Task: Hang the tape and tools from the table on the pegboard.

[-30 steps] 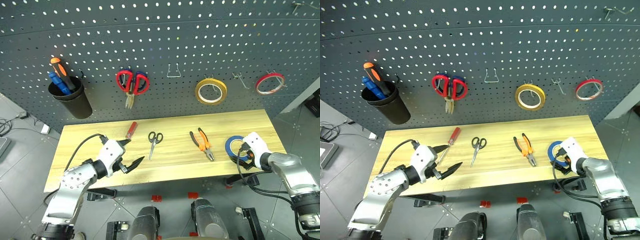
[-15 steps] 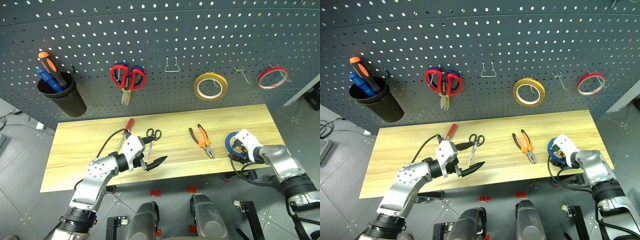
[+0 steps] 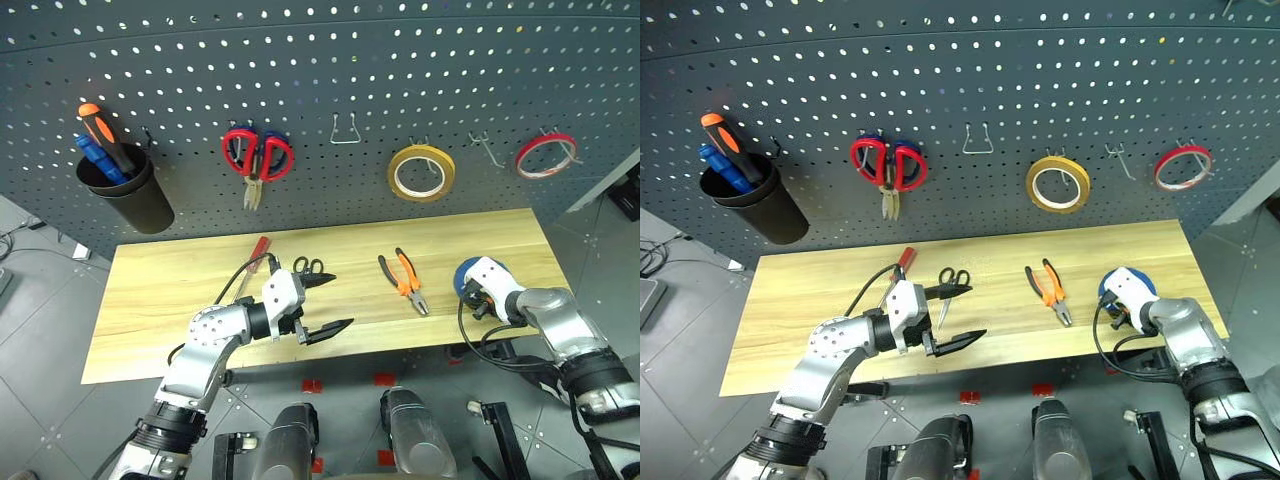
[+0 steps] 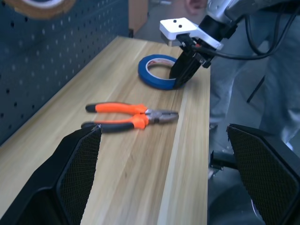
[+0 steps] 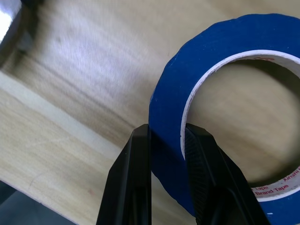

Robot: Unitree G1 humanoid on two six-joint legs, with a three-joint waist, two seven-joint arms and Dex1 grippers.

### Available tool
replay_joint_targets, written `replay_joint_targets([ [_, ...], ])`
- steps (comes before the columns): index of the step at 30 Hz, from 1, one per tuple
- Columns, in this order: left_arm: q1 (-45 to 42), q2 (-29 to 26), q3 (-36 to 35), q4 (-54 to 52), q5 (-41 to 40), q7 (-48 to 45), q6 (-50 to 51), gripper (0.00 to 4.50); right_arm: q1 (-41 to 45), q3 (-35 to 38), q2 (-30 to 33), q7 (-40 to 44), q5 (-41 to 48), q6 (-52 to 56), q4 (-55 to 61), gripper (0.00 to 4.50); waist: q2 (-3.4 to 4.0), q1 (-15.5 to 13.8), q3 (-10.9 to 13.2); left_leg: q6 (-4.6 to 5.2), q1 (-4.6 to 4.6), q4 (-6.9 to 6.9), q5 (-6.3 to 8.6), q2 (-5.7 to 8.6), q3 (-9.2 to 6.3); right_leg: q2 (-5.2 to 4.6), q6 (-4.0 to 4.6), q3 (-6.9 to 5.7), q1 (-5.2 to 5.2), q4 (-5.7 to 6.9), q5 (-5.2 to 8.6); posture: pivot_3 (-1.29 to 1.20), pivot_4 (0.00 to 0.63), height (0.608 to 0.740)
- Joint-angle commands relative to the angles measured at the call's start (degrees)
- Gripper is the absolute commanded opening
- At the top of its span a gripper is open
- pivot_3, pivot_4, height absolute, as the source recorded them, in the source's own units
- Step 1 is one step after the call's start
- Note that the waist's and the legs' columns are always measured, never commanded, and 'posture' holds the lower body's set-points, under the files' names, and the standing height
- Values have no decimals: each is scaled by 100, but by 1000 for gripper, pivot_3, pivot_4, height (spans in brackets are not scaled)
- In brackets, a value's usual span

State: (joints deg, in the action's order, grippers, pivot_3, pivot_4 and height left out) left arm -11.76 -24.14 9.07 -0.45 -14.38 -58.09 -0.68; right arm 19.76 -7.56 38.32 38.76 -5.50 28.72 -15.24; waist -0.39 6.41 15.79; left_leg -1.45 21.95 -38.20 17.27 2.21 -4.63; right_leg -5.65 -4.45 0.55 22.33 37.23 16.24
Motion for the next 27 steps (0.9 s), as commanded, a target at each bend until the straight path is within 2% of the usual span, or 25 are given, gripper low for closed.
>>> replay_joint_targets([
  [1,-73,93,-108,27,-174,-46,-299,4500,-775,565,42,-763,-244,-88,1950,667,1,4,-1,-1,4,1,0,-2,-1,1,-1,-1,3,-1,0,-266,257,740],
  [4,-123,163,-128,-9,-188,21,-410,4500,-1611,532,-308,-1767,-924,-644,3409,667,-1,13,-3,-1,5,3,0,0,0,1,-1,2,6,0,0,-278,253,740],
  [7,-255,313,-260,-62,-240,254,-485,4500,-2118,335,-645,-2452,-1482,-1287,4315,667,0,42,-4,-2,1,1,-1,-1,6,4,-2,9,8,9,0,-288,250,740],
  [10,-443,447,-460,-43,-277,538,-528,4500,-2056,381,-865,-2719,-1672,-1623,4638,667,-1,96,-4,-3,-1,-20,-2,1,12,5,-11,21,11,32,-5,-318,242,740],
  [18,-861,573,-625,-122,-306,936,-477,4500,-696,674,-711,-2489,-1394,-2099,3644,667,-9,226,-8,25,-3,-69,8,1,12,20,-45,36,-1,53,-30,-315,233,740],
  [27,-1123,722,-626,-170,-563,1108,-75,4500,468,738,-766,-1791,-419,-2607,1925,667,-8,338,-8,24,3,-69,7,-1,24,20,-44,45,5,48,-29,-296,231,740],
])
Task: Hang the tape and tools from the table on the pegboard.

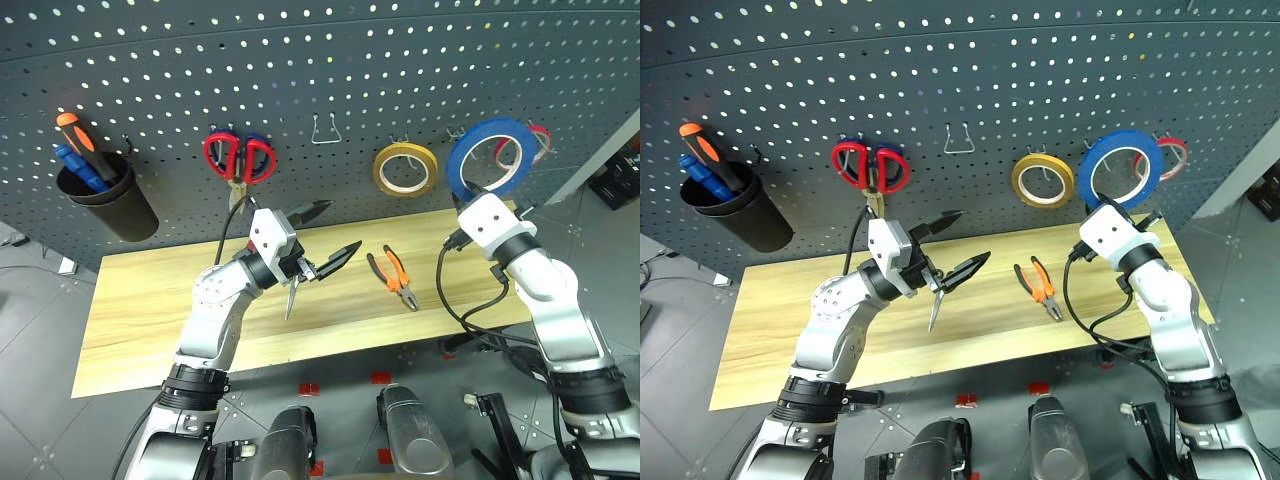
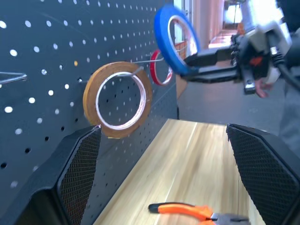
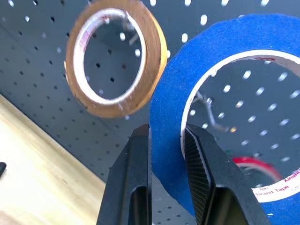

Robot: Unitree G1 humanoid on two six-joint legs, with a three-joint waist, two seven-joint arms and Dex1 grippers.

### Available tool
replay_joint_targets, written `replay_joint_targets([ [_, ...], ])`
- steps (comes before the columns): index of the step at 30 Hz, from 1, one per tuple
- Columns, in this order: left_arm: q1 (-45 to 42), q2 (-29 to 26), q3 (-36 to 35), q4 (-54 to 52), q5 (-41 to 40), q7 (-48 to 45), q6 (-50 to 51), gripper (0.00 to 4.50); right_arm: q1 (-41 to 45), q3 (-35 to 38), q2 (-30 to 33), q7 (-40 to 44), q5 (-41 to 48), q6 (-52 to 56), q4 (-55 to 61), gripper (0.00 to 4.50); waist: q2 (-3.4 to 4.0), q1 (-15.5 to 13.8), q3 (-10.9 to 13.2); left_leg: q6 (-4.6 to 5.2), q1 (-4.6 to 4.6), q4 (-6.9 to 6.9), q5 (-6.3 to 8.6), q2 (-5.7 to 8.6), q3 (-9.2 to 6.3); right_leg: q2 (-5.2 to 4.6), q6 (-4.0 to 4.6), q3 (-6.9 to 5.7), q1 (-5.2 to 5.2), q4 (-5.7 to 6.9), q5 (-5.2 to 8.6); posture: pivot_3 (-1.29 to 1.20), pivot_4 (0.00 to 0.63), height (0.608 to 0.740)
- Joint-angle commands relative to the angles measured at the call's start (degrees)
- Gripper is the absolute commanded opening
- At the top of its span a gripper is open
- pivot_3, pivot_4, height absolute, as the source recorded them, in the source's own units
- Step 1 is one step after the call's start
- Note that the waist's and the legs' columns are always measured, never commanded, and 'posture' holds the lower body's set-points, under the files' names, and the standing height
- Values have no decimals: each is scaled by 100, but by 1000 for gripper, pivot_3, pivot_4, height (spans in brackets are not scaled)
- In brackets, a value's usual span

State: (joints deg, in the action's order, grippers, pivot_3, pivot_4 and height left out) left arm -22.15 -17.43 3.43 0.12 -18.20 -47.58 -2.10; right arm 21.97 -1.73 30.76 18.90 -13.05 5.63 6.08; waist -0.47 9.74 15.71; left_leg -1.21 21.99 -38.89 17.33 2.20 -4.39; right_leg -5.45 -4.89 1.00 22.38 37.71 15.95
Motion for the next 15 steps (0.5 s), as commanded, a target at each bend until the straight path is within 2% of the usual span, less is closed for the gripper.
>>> replay_joint_targets([
  [1,-106,75,-68,-235,-193,73,90,4500,335,162,-16,273,442,-365,-358,667,0,10,0,2,-1,0,1,-2,-1,2,0,-1,0,2,0,-296,231,740],
  [4,-179,131,-103,-243,-263,155,205,4500,561,134,-31,495,677,-635,-742,667,0,19,0,1,0,-1,0,-3,-1,4,0,-1,1,3,0,-293,234,740],
  [11,-156,77,-177,-135,-222,249,229,4500,528,114,-120,693,913,-726,-805,2922,0,28,0,-10,0,-2,-6,-3,-1,3,0,0,1,2,0,-290,235,740],
  [15,-19,-228,-324,149,-21,280,199,4500,30,111,-363,665,1089,272,-48,4307,0,29,0,-12,0,-1,-7,-7,-2,5,0,-1,1,2,0,-301,239,740],
])
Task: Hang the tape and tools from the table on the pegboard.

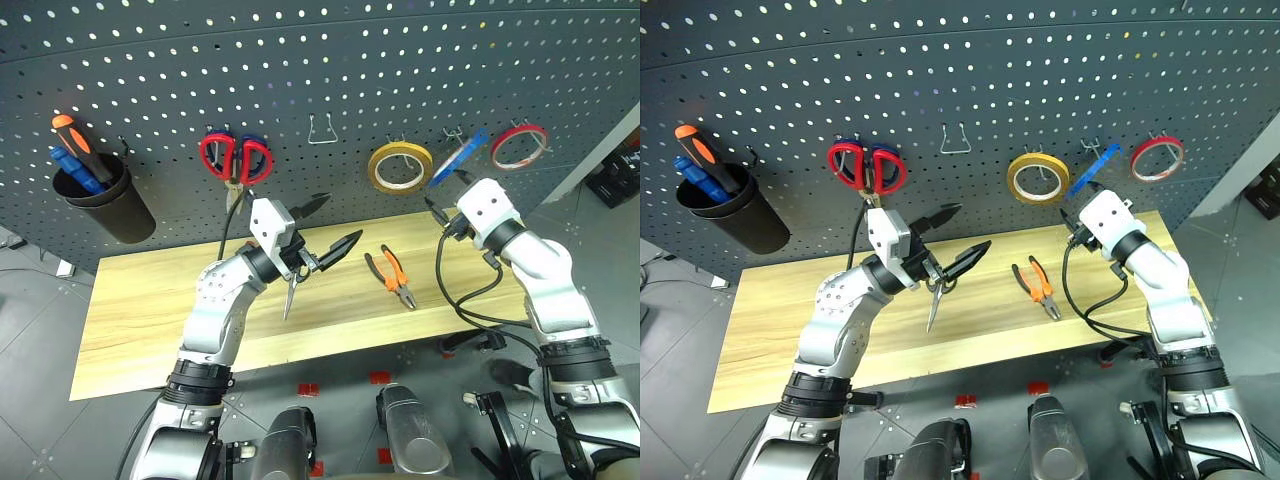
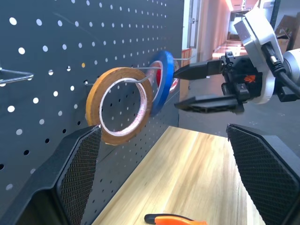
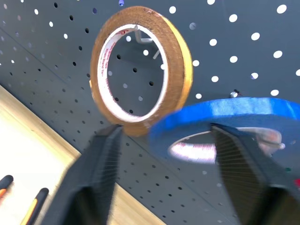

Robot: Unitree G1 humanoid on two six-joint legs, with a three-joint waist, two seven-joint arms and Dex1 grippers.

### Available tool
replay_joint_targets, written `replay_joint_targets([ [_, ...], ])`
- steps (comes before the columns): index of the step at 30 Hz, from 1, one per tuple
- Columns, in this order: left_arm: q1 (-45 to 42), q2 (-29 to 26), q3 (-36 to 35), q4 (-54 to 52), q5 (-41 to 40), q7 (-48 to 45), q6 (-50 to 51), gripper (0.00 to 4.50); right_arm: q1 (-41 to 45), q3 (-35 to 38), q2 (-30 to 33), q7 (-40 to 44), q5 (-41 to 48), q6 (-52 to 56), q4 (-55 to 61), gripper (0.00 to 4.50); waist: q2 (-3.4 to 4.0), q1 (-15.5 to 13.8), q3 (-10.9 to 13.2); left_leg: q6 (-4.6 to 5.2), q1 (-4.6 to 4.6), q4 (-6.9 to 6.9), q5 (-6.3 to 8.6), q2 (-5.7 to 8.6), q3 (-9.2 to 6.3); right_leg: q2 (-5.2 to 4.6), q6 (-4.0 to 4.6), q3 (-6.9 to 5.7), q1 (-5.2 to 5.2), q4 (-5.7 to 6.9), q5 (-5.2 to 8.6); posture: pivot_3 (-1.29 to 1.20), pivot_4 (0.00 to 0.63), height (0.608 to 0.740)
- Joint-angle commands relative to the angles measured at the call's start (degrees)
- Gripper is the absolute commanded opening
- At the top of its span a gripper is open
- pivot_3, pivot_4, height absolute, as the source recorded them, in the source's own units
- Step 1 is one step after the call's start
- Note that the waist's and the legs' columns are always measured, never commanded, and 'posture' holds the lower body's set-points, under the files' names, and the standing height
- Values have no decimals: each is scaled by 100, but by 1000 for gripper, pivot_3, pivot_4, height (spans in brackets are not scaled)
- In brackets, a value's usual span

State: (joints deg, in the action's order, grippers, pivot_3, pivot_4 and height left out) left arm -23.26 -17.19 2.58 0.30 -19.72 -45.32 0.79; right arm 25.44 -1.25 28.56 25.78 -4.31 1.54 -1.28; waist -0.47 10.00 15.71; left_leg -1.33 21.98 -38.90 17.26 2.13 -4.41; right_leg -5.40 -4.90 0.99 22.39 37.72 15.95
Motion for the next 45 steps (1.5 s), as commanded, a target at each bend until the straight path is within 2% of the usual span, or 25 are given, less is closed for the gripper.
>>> replay_joint_targets([
  [1,121,-411,-314,289,197,11,-152,4500,-510,1,-250,-19,287,1175,1005,4486,1,3,0,-1,0,1,-1,-2,0,2,0,1,1,0,0,-305,241,740],
  [4,231,-988,-396,830,502,-248,-462,4500,-959,-247,-690,-177,422,2805,1887,4486,2,34,-1,-1,1,2,0,-8,0,8,0,5,10,10,0,-305,241,740],
  [7,372,-1461,-355,1218,609,-658,-635,4500,-1060,-465,-1190,-451,475,4027,2339,4486,2,110,-1,8,9,4,4,-10,3,11,1,14,30,19,0,-305,248,740],
  [12,601,-1853,-289,1413,593,-1206,-641,4500,-632,-1103,-1723,-1038,18,5699,1903,4486,1,126,-5,-8,63,-3,-5,-4,4,8,3,21,94,36,-2,-289,252,740],
  [24,813,-1826,-224,956,586,-1392,-310,4500,896,-932,-2253,-1252,135,4713,-1206,4486,1,189,-5,-10,84,-3,-6,2,2,2,4,15,116,38,-2,-262,251,740],
  [35,896,-1791,-239,823,594,-1301,-201,4500,1892,-940,-2287,-1143,40,4169,-3356,4486,1,283,-5,-11,83,-4,-8,2,7,2,4,16,116,42,-3,-246,253,740],
  [38,910,-1784,-236,814,558,-1295,-170,4500,1996,-973,-2301,-1124,9,4101,-3567,3914,1,288,-5,-12,83,-5,-9,2,8,1,4,17,116,42,-3,-246,253,740],
  [42,952,-1753,-255,749,454,-1326,-69,4500,2022,-973,-2336,-1094,12,4021,-3667,2587,2,287,-6,-12,83,-5,-9,2,8,1,4,17,116,43,-3,-253,248,740],
  [45,1004,-1713,-303,643,331,-1351,-15,4500,1853,-997,-2337,-1152,-19,3915,-3368,2562,2,288,-6,-13,83,-6,-10,2,8,1,4,18,116,43,-3,-252,247,740],
])
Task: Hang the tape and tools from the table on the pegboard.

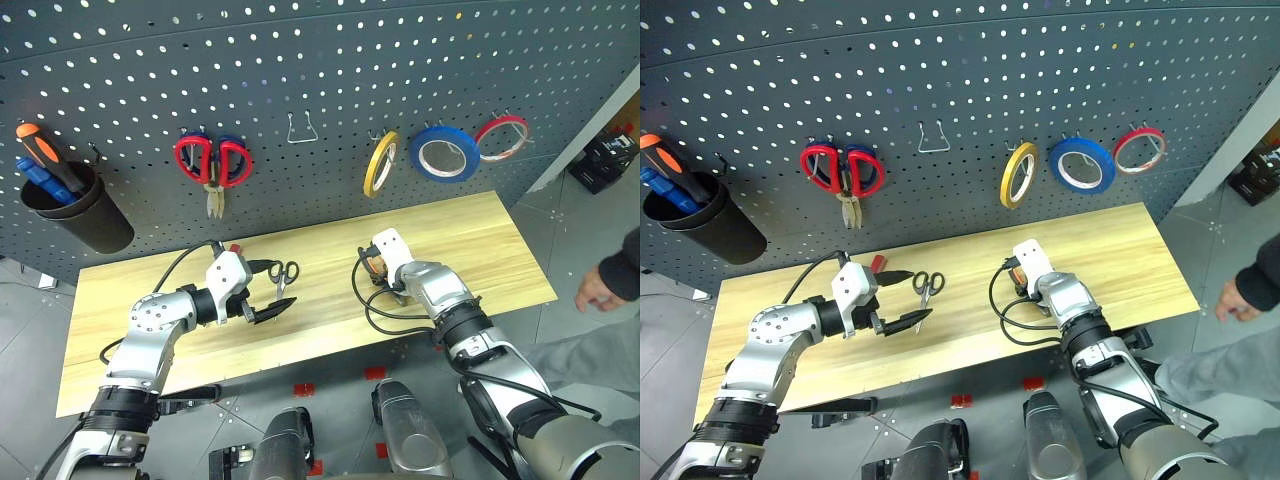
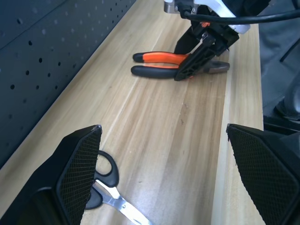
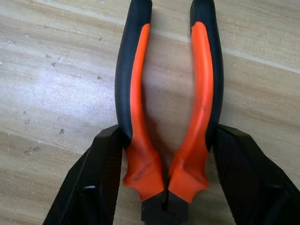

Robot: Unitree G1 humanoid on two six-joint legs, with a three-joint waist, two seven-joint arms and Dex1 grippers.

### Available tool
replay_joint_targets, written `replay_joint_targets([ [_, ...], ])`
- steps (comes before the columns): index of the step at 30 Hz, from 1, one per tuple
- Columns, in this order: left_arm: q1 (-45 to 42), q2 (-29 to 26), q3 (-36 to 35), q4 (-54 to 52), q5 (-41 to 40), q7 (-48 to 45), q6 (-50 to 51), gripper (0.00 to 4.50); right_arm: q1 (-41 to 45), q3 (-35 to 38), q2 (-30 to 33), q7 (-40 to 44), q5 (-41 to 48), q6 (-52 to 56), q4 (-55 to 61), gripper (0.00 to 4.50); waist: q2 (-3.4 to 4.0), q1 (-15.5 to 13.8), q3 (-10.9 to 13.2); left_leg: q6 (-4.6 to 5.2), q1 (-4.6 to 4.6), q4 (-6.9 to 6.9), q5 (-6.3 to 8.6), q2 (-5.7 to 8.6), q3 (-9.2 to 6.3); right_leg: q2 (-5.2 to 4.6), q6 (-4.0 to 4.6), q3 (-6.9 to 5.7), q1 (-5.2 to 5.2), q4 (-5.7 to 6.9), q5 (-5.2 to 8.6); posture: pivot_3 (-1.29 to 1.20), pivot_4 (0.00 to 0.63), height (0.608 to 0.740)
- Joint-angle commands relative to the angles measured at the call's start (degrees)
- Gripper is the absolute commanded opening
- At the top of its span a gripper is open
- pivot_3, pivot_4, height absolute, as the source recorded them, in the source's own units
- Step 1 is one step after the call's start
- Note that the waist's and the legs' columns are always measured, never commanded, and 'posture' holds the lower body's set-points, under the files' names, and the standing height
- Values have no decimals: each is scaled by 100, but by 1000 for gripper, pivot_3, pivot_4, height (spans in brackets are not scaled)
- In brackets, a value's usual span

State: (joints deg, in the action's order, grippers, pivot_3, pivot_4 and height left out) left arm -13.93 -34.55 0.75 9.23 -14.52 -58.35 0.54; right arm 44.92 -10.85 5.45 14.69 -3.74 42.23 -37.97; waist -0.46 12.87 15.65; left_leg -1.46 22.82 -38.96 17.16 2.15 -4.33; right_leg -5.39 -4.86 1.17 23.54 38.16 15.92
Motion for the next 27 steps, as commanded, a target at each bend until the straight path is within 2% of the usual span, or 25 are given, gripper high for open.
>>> replay_joint_targets([
  [1,86,41,-152,-289,-237,-25,24,4500,-201,-62,-6,-46,-92,-193,566,2562,0,-2,0,0,0,0,0,0,0,0,0,0,0,0,0,-247,247,740],
  [4,131,118,-334,-457,-487,96,161,4500,-764,-287,135,131,-160,-238,2013,2562,1,-6,0,-1,7,1,0,-1,-1,0,0,-1,8,1,0,-243,247,740],
  [9,387,285,-893,-1329,-1085,654,702,4500,-2245,-670,286,616,249,116,5668,2561,-1,-21,0,-1,22,1,0,-5,2,1,0,3,29,8,0,-253,253,740],
  [11,527,323,-1090,-1841,-1297,942,954,4500,-2449,-590,-27,458,466,419,6602,2561,-7,-17,-3,0,19,1,0,-7,10,3,0,16,35,24,0,-253,253,740],
  [13,626,391,-1282,-2302,-1496,1279,1183,4500,-2339,-606,-260,255,426,220,7040,2561,-7,-28,-4,0,19,0,0,-7,23,7,0,36,53,46,0,-257,254,740],
  [16,703,503,-1465,-2822,-1663,1749,1407,4500,-1683,-499,-564,60,346,-144,6912,2561,-15,-46,-8,1,11,-2,1,-2,37,8,0,60,56,52,0,-249,255,740],
  [19,759,627,-1587,-3183,-1621,2192,1490,4500,-798,-294,-723,-59,324,-779,6271,2561,-17,-56,-9,0,9,-4,0,2,50,8,0,76,61,56,0,-232,251,740],
  [22,836,732,-1630,-3394,-1457,2570,1465,4500,160,-112,-899,-158,317,-1675,5248,2561,-25,-36,-14,-1,8,-3,0,1,56,10,0,80,63,59,0,-204,245,740],
  [27,662,852,-1656,-3530,-1305,3066,1413,4500,1112,94,-1066,-226,339,-2814,3795,2561,-30,-28,-16,-2,6,-1,-1,-2,64,12,0,84,69,72,0,-175,241,740],
])
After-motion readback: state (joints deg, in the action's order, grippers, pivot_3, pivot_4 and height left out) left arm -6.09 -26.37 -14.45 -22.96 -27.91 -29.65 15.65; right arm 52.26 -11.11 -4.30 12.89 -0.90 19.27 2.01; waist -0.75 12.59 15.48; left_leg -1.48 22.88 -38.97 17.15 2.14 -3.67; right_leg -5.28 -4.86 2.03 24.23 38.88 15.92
